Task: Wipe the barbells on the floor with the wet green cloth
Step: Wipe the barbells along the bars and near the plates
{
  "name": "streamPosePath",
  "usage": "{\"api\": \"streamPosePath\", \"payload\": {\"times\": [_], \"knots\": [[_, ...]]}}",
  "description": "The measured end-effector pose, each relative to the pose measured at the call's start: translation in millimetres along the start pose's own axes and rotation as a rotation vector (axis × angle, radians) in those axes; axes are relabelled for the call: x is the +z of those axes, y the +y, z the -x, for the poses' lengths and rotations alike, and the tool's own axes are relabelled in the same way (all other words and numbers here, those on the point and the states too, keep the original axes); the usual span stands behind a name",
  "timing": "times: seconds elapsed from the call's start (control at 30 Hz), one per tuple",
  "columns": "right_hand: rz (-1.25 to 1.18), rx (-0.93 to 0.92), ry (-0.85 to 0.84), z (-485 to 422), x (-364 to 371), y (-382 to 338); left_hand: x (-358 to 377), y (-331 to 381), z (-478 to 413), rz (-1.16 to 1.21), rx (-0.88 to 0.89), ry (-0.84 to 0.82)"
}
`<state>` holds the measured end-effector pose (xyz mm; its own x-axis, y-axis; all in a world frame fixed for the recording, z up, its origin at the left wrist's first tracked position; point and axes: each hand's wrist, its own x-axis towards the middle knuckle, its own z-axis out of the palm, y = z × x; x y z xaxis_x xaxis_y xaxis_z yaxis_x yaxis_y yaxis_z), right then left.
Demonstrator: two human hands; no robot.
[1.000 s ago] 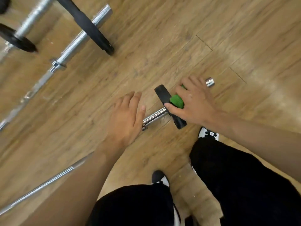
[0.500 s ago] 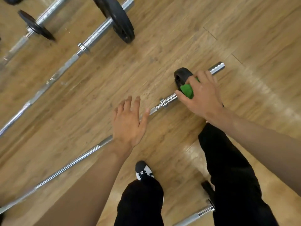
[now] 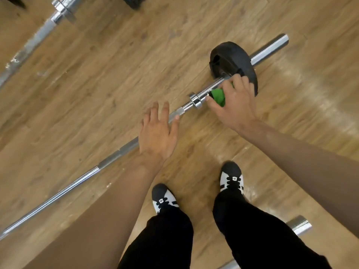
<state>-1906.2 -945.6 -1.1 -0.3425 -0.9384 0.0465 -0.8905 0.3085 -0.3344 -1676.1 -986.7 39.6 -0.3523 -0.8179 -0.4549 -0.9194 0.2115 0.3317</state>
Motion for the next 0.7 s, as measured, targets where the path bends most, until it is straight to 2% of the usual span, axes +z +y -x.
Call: {"api": "streamPosePath", "payload": {"times": [0.17, 0.37, 0.5, 0.57, 0.7], "knots": [[-0.041, 0.003, 0.028, -4, 55, 25, 69, -8, -40, -0.073, 0.047, -0.014], [-0.023, -0.214, 0.183, -26, 124, 65, 131, -22, -117, -0.225, 0.266, -0.016], [-0.024, -0.377, 0.147, -26, 165, 89, 152, -34, -149, -0.313, 0.384, 0.032], [0.021, -0.435, 0.155, -25, 174, 97, 157, -37, -156, -0.344, 0.387, 0.044], [0.105, -0.443, 0.169, -26, 177, 101, 157, -35, -158, -0.363, 0.391, 0.064]]}}
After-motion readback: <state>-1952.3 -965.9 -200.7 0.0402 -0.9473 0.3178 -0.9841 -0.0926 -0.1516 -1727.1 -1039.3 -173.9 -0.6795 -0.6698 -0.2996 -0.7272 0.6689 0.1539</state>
